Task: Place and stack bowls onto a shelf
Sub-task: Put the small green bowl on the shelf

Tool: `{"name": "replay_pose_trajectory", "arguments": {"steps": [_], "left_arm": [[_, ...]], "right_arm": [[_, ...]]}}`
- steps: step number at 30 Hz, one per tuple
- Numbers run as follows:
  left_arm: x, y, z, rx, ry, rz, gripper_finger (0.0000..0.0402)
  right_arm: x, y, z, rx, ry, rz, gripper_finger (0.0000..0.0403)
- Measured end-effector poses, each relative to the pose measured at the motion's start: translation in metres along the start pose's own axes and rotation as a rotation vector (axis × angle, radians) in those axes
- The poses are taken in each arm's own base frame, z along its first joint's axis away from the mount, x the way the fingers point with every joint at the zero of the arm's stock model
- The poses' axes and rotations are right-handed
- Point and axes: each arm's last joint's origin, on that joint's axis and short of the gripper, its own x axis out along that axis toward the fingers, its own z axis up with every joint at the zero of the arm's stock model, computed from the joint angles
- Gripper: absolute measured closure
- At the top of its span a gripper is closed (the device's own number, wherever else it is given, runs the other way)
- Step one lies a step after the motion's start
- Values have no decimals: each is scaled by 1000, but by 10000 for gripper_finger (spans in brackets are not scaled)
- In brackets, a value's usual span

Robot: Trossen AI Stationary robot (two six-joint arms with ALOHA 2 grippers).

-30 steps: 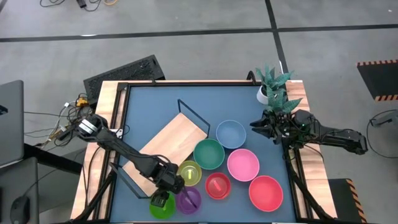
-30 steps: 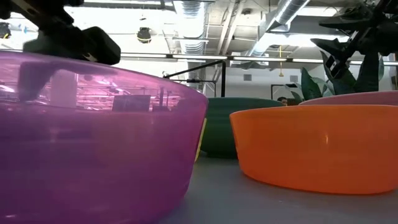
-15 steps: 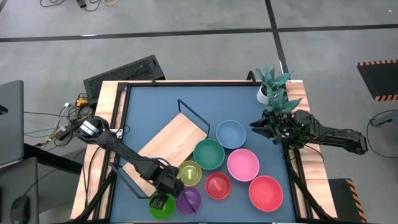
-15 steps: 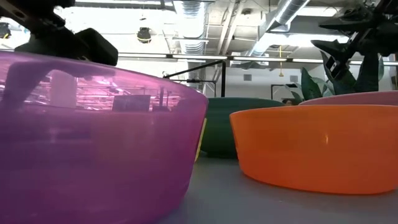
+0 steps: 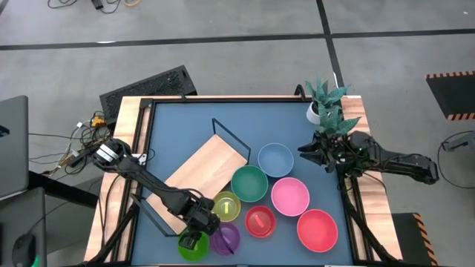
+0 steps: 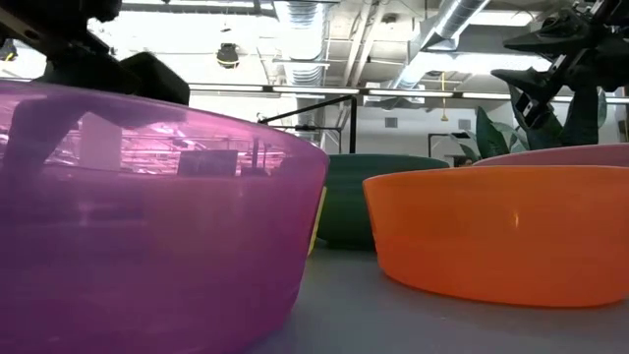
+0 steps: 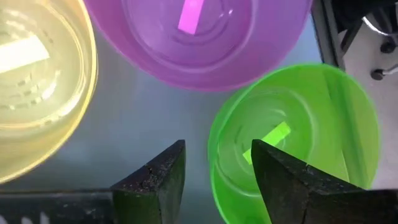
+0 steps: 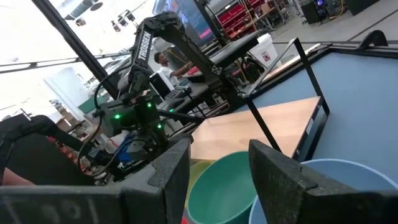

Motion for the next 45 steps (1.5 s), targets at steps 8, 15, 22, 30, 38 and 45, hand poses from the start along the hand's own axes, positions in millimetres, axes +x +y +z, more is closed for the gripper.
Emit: {"name": "replay_pose_trajectory", "arguments": {"steps": [8,15,22,30,38,45], "left_arm": [[2,0,0,14,-20,-10,272],[2,2,0,15,-26,32,345],[3,0,0,67,-26,30,399],[2,0,-1,19,-21,21,401],[-14,-5,8,-77,11,-1,401],[-31,-3,18,-132,29,10,401]], "right_arm": [[0,0,0,3,1,-1,214],[0,0,0,3,1,0,214],[0,0,0,2,1,0,214],[0,0,0,3,2,-1,214],[0,-1,-1,-1,8,-5,214],[0,-1,-1,-5,11,-7,214]]}}
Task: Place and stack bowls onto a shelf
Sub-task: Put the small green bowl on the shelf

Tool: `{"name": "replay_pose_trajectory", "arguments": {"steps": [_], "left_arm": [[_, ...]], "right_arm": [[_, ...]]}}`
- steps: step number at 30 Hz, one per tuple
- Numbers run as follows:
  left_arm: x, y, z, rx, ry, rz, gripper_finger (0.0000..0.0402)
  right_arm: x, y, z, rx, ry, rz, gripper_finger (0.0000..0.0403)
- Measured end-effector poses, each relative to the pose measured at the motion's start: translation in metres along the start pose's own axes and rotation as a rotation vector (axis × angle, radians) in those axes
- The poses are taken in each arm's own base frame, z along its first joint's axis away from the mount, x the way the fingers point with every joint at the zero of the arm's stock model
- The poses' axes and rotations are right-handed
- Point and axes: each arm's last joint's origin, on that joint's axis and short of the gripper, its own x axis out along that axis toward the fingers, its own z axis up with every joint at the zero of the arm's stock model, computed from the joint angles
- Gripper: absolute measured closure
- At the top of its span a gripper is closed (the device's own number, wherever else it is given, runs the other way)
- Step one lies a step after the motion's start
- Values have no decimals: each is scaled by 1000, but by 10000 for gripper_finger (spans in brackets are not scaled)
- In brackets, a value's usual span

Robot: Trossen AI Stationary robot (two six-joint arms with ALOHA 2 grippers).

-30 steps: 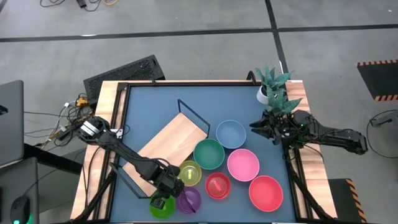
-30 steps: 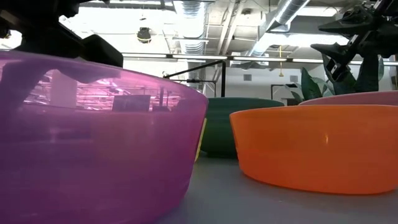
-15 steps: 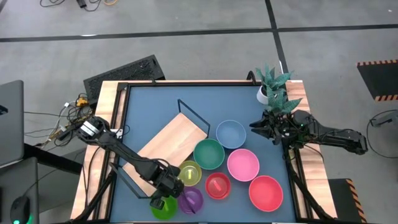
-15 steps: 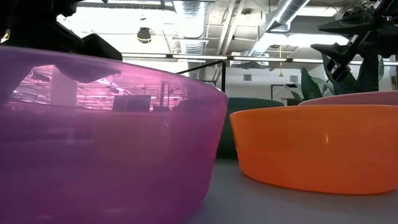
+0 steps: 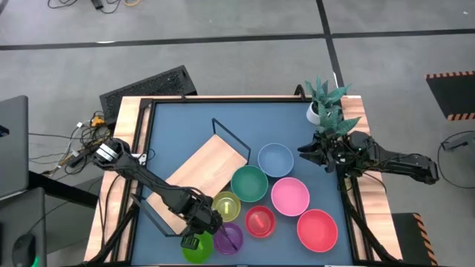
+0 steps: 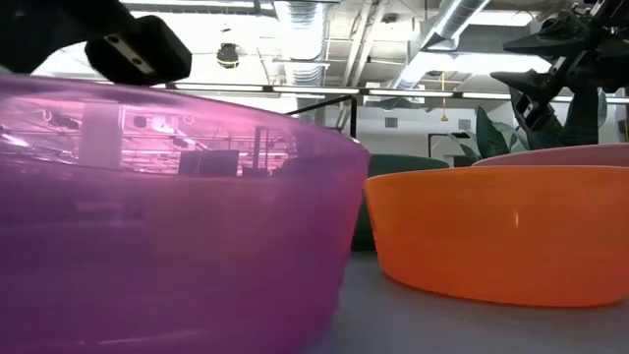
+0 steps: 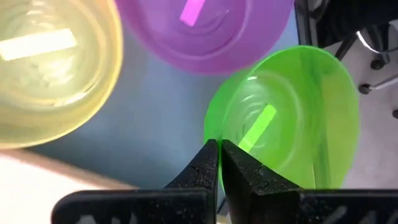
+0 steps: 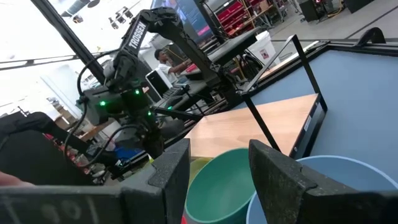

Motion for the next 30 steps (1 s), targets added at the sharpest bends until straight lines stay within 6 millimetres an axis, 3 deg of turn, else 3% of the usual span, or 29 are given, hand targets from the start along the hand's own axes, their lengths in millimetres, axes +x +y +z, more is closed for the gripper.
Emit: {"name": "replay_pose_trajectory", "arguments": {"steps": [18,30], "left_arm": [[-32,22,12,-176,37,45,401],[-95,38,-11,-182,-13,152,401]], "right_arm": [[0,0,0,-1,1,0,214],[0,-1,-1,-7,12,-12,214]]}}
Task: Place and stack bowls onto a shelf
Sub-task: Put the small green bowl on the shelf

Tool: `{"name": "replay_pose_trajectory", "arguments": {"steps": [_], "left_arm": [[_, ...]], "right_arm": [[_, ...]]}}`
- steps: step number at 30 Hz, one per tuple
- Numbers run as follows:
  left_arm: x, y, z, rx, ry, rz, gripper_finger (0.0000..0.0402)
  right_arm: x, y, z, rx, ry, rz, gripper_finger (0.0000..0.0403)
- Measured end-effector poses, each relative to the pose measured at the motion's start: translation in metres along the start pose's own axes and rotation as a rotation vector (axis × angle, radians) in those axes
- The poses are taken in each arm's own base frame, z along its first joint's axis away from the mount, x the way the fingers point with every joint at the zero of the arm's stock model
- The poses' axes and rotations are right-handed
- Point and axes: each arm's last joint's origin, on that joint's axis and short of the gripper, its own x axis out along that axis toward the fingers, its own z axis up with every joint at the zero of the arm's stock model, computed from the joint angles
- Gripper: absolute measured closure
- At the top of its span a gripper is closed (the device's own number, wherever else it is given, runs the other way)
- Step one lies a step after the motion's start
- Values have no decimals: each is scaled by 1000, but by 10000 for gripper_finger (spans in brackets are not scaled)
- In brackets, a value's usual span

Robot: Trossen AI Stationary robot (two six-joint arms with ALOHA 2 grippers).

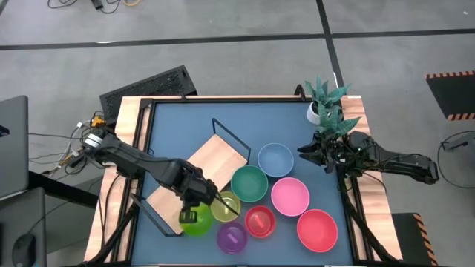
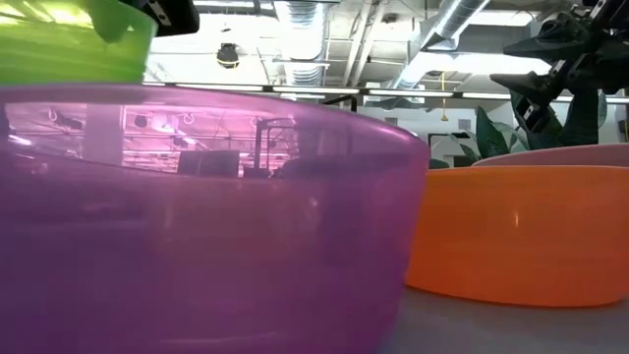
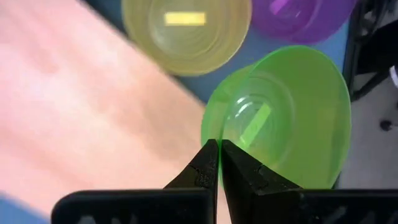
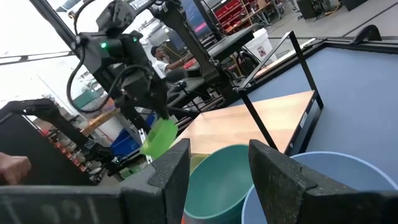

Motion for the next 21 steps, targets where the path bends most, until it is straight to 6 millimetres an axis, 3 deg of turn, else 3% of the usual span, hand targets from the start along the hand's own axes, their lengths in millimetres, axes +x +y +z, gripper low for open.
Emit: {"name": "replay_pose_trajectory", "arguments": {"steps": [21], "left_arm": [[17,68,-75,-45,86,-71,401]], "right_arm": [[0,-1,1,11,-31,-41,214]]}}
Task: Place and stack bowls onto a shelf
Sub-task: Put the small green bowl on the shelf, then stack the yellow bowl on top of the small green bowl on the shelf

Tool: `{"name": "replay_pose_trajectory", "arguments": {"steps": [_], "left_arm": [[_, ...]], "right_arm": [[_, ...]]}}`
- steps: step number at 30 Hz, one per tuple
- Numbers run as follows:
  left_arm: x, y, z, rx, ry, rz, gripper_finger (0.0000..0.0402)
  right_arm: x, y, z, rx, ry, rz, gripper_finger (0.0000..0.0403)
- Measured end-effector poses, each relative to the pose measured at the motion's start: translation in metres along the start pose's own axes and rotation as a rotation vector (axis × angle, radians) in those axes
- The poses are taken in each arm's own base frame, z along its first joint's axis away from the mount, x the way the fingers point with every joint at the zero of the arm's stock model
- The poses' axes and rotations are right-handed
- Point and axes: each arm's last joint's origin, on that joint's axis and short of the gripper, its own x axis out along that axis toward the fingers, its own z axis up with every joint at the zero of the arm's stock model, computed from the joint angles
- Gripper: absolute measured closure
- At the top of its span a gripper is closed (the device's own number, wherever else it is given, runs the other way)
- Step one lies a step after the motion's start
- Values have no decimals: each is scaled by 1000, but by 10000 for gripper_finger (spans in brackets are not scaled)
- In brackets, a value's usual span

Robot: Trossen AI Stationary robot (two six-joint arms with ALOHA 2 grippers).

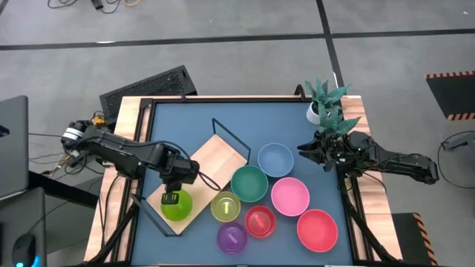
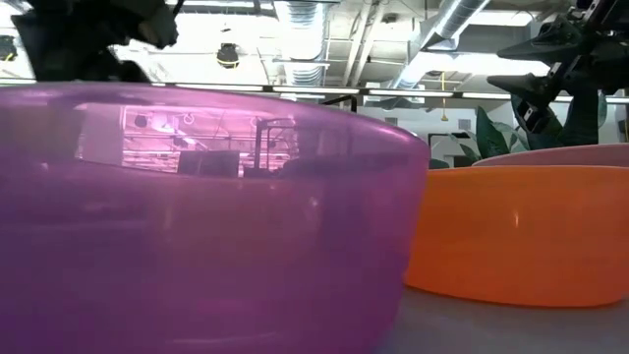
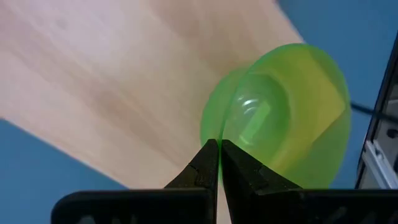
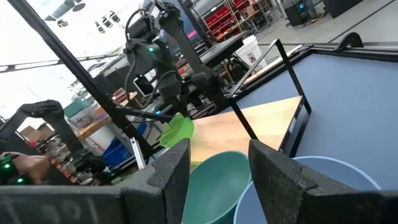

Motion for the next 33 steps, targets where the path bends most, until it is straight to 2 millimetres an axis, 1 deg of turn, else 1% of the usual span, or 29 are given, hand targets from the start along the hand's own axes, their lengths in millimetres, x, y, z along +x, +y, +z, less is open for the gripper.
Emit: {"name": "replay_pose_trajectory", "arguments": {"steps": [4,8,11,15,18,21,23,26,30,33], "left_arm": [[5,4,-8,3,-16,3,401],[6,5,-8,26,-29,37,400],[6,6,-8,27,-35,64,390],[6,6,-8,29,-31,51,357],[6,6,-8,24,-28,47,320],[4,6,-6,-29,-39,44,282],[-4,5,-1,-66,-75,37,258],[-21,4,9,-131,-161,58,232],[-49,-1,28,-192,-384,105,223],[-65,-4,41,-247,-562,161,222]], "right_arm": [[0,0,0,0,0,0,214],[0,0,0,1,0,0,214],[0,0,0,1,0,0,214],[0,0,0,0,0,0,214],[0,0,0,0,0,0,214],[0,0,0,-5,0,0,214],[0,0,0,-6,0,0,214],[0,0,0,-8,0,0,214],[0,0,0,-9,0,-1,214],[0,0,0,-11,3,-2,214]]}}
